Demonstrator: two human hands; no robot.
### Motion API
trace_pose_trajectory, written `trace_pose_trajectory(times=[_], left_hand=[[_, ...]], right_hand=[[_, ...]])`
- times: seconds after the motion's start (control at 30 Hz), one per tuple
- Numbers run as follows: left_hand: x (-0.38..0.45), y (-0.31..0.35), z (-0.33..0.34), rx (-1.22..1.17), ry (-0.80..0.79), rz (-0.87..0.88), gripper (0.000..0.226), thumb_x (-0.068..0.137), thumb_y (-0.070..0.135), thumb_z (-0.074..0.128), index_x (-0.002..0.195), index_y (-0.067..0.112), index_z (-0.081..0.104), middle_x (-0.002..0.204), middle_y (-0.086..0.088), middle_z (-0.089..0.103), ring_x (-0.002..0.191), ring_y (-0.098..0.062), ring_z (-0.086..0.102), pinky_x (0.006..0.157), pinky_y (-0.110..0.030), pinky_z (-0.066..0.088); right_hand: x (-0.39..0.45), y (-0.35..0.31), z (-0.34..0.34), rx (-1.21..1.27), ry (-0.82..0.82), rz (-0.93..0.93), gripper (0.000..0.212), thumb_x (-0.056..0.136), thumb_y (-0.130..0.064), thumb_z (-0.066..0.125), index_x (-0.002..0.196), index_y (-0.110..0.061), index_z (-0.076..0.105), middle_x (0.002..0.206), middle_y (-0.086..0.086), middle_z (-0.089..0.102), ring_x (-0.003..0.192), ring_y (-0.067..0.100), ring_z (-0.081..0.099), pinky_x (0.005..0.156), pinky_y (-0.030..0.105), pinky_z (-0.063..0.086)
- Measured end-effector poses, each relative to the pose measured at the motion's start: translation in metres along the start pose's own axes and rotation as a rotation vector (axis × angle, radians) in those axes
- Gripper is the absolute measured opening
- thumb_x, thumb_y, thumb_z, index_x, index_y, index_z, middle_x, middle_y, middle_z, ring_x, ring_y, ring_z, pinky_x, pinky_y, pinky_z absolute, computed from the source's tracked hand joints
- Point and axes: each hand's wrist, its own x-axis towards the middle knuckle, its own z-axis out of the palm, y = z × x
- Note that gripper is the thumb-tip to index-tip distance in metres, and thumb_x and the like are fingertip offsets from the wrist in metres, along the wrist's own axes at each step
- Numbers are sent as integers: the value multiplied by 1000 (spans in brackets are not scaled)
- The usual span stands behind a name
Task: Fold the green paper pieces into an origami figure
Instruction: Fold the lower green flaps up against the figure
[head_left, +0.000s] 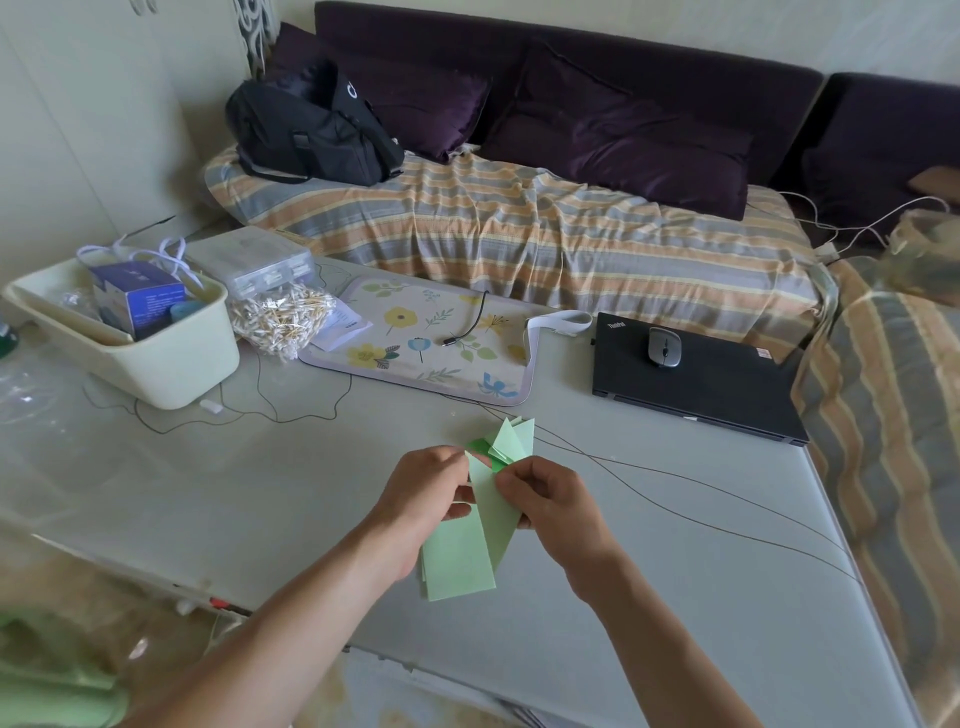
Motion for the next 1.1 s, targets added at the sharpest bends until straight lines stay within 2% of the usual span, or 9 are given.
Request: trace_pose_trajectory(times=[0.17,0.33,0.4,0.47,0.6,0.7,0.8,0.9,1.1], left_hand=[[3,-1,-2,-106,93,-50,20,95,8,48,89,10,67,91,-9,76,72,-19,75,78,-32,58],[1,-3,-2,-67,22,39,3,88,8,66,87,11,66,81,-5,75,74,-19,73,83,-36,60],[1,-6,-1,-55,23,85,11,86,6,73,86,10,63,68,4,67,66,-17,64,81,-35,60],[3,-9,0,-29,34,122,16,85,6,77,87,10,61,66,7,63,61,-14,59,71,-29,58],[6,-14,-1,193,101,248,17,77,13,76,84,21,63,78,3,70,65,-10,63,66,-26,52],[5,-16,1,371,124,352,16,77,12,73,80,23,62,74,5,70,60,-2,59,57,-13,42],[4,-17,3,456,101,437,15,76,15,76,76,23,63,69,9,69,57,-3,58,54,-11,40],[5,-18,3,470,93,464,15,76,19,79,75,23,65,67,9,68,54,-3,55,53,-12,40],[6,-21,0,526,131,518,13,75,27,81,74,24,69,68,12,67,57,-4,56,56,-20,45]], right_hand=[[0,1,-2,2,56,21,12,95,-15,66,85,-10,71,75,-1,68,72,14,59,71,33,51],[-2,-1,-1,-9,40,14,13,95,-15,65,85,-9,70,74,-1,66,70,14,56,68,32,49],[-3,-3,-1,-19,23,5,13,95,-15,65,84,-8,70,72,-2,64,68,13,55,66,28,49],[-4,-4,0,-26,3,3,14,95,-14,65,84,-9,70,71,-4,63,66,11,54,64,24,50],[-3,-3,3,-24,8,20,19,96,-20,64,81,-13,73,71,-3,62,70,13,55,72,30,50],[-4,-7,4,22,0,29,29,101,-30,58,81,-15,73,75,-4,69,75,13,61,76,30,51],[-9,-13,4,29,-30,19,31,101,-35,58,80,-20,75,77,-5,71,75,10,65,78,28,52],[-10,-12,3,13,-73,24,27,98,-25,64,75,-18,77,73,0,66,73,12,61,80,33,54],[-10,-11,4,37,-79,76,24,95,-10,63,83,-16,82,75,4,69,74,14,63,80,32,61]])
